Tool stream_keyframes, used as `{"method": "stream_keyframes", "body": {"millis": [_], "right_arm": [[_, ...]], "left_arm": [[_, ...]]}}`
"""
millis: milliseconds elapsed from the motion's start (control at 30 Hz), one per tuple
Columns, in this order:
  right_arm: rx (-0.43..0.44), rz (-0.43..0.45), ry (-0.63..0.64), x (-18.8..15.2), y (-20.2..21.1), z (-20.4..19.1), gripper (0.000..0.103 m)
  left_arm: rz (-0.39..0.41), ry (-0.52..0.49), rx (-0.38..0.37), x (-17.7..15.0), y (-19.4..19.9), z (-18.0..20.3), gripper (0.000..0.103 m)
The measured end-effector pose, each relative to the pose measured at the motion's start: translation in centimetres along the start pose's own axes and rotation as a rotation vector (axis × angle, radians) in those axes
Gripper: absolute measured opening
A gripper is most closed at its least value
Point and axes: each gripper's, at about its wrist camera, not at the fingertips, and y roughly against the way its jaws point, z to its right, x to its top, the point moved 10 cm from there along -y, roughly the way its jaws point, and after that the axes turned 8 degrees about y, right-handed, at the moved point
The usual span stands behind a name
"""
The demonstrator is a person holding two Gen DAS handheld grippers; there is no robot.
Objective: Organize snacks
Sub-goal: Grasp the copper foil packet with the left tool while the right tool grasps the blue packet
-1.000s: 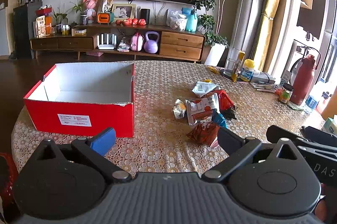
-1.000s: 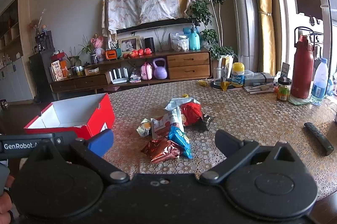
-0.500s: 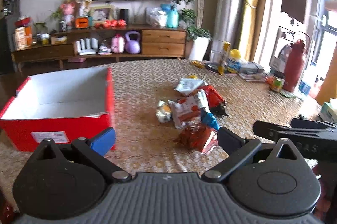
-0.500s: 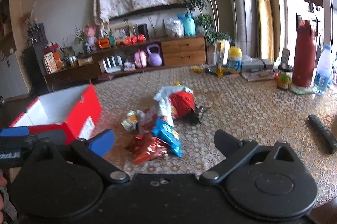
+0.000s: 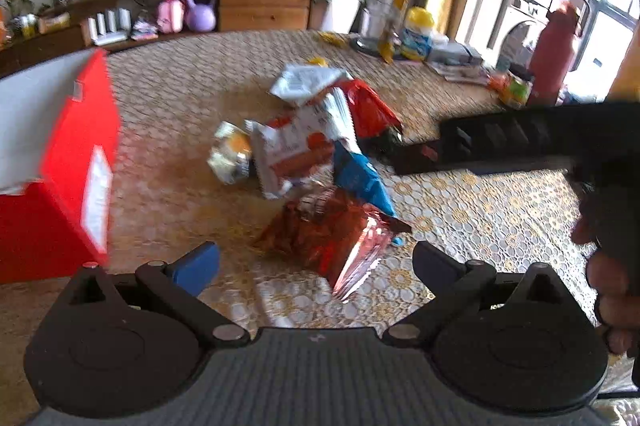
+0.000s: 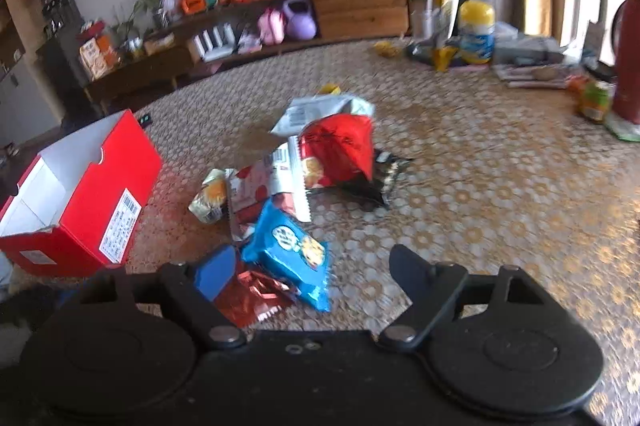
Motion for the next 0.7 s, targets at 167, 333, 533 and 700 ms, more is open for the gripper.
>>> {"method": "stream_keyframes", "body": {"millis": [167,333,533,700], "right_arm": [[0.030,-0.076,0.034,0.8,-2.7,-1.6,0.078],[0.006,-0.156,0.027,0.7,-5.7,-2.0,0.072],[0.024,-0.196,-0.043,0.1,-6.8,-1.4,0.063],[0.039,-0.189,-0.093,0.3,-6.4,-1.1,0.052]], "left_arm": [[-0.020,-0.035,0.013,0.3,-2.7,0.4,0.103],[-0.048,-0.069,0.013,-0.1,-4.8,0.6,0.098],[-0.054,-0.045,-0.026,0.1,-5.3,0.1,0.097],[-0.051,-0.039,-0.044,0.1,-4.9,-0.1,0.090]]}}
